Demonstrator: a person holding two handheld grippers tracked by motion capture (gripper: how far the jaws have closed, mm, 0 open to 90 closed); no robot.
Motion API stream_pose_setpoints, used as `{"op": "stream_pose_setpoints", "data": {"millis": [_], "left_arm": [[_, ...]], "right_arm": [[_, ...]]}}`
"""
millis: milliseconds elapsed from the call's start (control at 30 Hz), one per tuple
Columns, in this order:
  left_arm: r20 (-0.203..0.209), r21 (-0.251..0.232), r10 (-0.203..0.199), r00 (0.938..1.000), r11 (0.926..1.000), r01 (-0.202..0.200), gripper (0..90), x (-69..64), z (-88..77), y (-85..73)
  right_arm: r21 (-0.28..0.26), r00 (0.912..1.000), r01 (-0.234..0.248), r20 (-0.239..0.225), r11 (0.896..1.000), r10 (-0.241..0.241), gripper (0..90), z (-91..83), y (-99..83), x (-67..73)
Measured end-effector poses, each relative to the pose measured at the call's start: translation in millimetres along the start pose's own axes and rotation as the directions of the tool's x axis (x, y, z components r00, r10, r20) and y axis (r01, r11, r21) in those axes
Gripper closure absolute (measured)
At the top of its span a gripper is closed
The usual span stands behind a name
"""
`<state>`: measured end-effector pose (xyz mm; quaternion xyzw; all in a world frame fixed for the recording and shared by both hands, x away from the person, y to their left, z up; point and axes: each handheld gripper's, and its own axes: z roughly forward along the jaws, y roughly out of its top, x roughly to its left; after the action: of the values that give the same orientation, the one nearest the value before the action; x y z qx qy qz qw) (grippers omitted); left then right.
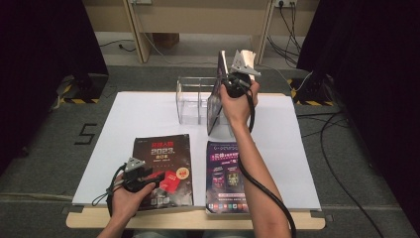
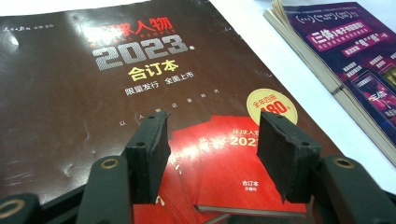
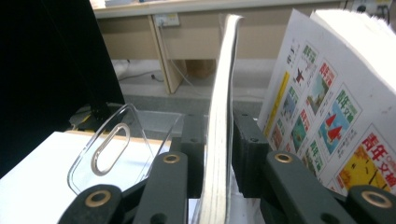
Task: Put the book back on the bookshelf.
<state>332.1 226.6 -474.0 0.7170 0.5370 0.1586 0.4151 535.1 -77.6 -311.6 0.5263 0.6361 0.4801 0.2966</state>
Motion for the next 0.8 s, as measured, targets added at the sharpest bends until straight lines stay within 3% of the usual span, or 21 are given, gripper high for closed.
{"op": "stream_pose_setpoints", "data": {"millis": [200, 400, 567, 800], "left_arm": [[0.001, -0.002, -0.001, 1.0, 1.0, 0.001, 42.9, 0.8, 0.0, 0.2], [-0.001, -0.006, -0.003, 1.0, 1.0, 0.003, 42.9, 1.2, -0.9, 0.7], [-0.001, -0.007, -0.003, 1.0, 1.0, 0.003, 42.9, 1.7, -1.3, 0.8], [-0.003, -0.008, -0.003, 1.0, 1.0, 0.003, 43.0, 2.6, -1.5, 1.1]], "right_arm": [[0.046, 0.999, -0.038, 0.025, 0.998, 0.036, 78.2, 2.2, 5.4, 1.1], [0.108, 0.9932, -0.079, 0.094, 0.991, 0.068, 84.2, 7.6, 11.9, 3.2], [0.086, 0.9913, -0.108, 0.085, 0.99, 0.101, 84.5, 8.9, 10.2, 2.3], [0.029, 0.9946, -0.085, 0.063, 0.996, 0.083, 84.6, 8.7, 9.4, 3.9]]}}
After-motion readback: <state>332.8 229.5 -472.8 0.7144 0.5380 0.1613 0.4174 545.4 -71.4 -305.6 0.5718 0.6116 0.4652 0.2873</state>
